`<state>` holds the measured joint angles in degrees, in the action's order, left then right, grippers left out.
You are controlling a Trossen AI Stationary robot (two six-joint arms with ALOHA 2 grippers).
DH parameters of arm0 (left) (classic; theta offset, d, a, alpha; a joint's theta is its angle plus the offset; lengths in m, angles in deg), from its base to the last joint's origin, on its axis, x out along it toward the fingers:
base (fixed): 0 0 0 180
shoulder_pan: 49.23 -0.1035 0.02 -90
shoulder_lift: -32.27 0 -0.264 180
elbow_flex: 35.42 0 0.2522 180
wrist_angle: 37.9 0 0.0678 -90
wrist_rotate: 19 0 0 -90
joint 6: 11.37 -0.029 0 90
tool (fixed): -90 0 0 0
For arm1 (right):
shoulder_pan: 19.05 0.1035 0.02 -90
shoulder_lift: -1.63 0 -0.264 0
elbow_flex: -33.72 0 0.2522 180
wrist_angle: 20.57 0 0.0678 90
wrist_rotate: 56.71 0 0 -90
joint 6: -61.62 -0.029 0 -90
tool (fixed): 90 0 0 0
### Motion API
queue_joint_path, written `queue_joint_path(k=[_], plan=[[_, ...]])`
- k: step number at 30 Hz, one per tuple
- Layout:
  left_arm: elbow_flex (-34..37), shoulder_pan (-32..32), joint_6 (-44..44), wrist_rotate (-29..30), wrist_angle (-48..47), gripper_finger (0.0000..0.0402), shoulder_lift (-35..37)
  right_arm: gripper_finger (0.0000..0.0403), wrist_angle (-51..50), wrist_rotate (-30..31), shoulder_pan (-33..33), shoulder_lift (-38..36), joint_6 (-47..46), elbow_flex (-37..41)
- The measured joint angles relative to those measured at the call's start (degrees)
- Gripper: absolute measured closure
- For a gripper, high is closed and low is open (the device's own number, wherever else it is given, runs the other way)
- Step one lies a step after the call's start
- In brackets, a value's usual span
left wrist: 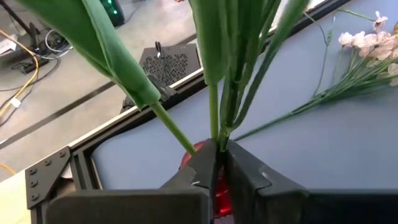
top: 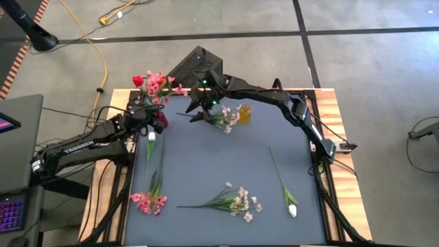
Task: Sort flowers into vase by color
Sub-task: Put the top pink flowers into the red vase, then put the pink flowers into the red vase
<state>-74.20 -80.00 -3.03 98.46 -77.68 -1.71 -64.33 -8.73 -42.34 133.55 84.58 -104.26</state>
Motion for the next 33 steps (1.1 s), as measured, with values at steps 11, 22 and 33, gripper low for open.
queue_joint_path(k=[11,22,33], plan=[[-3.8,0.0,1.5,-3.4,-5.6,0.0288,0.4,0.0134,-0.2,0.0,-0.9,0.0,-0.1,0.0],[-12.5,0.0,2.6,-8.8,-14.1,0.0264,0.4,0.0134,-0.2,0.0,-0.9,-0.1,-0.1,0.0],[-25.4,0.0,2.3,-15.9,-26.3,0.0264,0.4,0.0134,0.0,0.0,-0.9,-0.1,-0.1,0.0]])
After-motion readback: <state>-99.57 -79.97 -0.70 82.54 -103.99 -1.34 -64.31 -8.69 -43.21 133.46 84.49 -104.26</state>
